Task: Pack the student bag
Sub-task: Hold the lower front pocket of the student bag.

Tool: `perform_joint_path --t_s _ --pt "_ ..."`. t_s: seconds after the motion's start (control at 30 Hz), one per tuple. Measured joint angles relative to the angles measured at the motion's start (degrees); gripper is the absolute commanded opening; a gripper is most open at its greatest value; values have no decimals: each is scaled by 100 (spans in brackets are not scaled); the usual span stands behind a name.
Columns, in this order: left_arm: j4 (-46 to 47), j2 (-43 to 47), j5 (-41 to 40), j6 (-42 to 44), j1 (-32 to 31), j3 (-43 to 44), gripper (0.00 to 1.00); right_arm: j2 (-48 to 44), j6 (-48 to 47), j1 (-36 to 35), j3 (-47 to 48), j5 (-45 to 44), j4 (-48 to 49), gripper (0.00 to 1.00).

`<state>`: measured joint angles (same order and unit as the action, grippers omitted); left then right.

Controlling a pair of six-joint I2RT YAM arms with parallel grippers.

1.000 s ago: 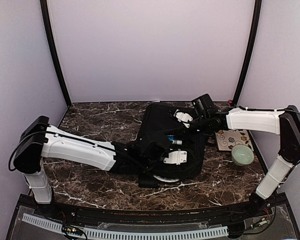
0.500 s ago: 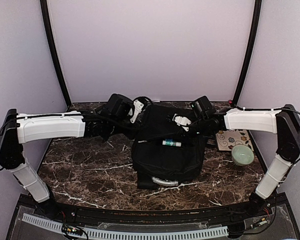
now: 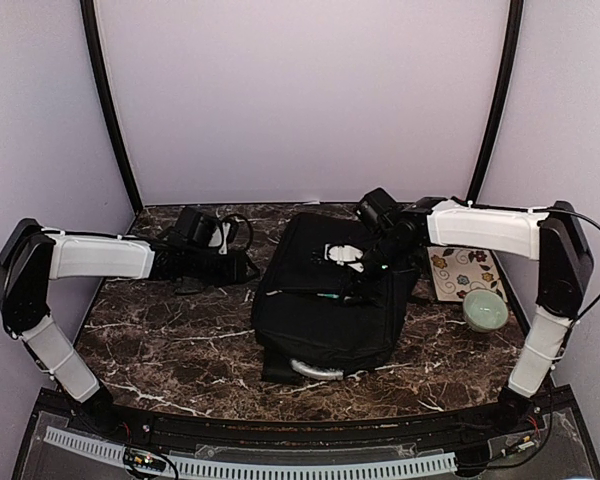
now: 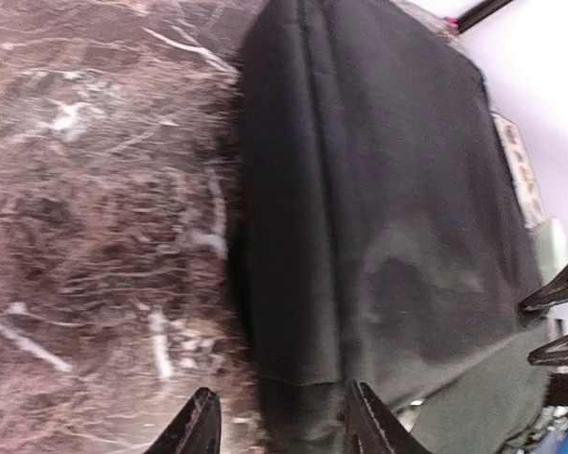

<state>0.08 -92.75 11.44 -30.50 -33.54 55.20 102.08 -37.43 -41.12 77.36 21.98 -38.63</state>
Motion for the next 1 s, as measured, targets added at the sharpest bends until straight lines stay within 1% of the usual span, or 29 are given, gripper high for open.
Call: perform_joint_path --t_s 0.07,0.13,0.23,0.3,0.37,0.47,0.53,0.63,0.8,1.0 --pt "186 -28 271 -179 -2 -26 47 13 -55 -90 334 50 -354 41" --pt "474 -48 549 -374 -2 -90 47 87 -17 -164 769 52 -533 36" --pt "863 -59 824 -645 7 -315 47 323 120 -402 1270 22 -503 30" --pt "977 -109 938 -804 24 -450 46 577 295 -551 1528 -26 -361 25" --pt "1029 -149 970 -922 28 -542 45 817 466 -675 1670 -74 -221 23" --pt "1143 -155 977 -1088 35 -723 44 1220 693 -876 1851 -190 -28 23" --pt "1237 -153 979 -1202 39 -872 42 1432 815 -1036 1934 -389 96 26" --pt "1447 -153 1045 -1373 46 -1075 40 1711 994 -1283 2151 -664 184 28" --pt "1773 -151 1202 -1534 55 -1257 34 1917 1211 -1530 2400 -955 341 29" --pt "2013 -151 1342 -1672 57 -1346 28 2072 1405 -1622 2535 -1401 466 28"
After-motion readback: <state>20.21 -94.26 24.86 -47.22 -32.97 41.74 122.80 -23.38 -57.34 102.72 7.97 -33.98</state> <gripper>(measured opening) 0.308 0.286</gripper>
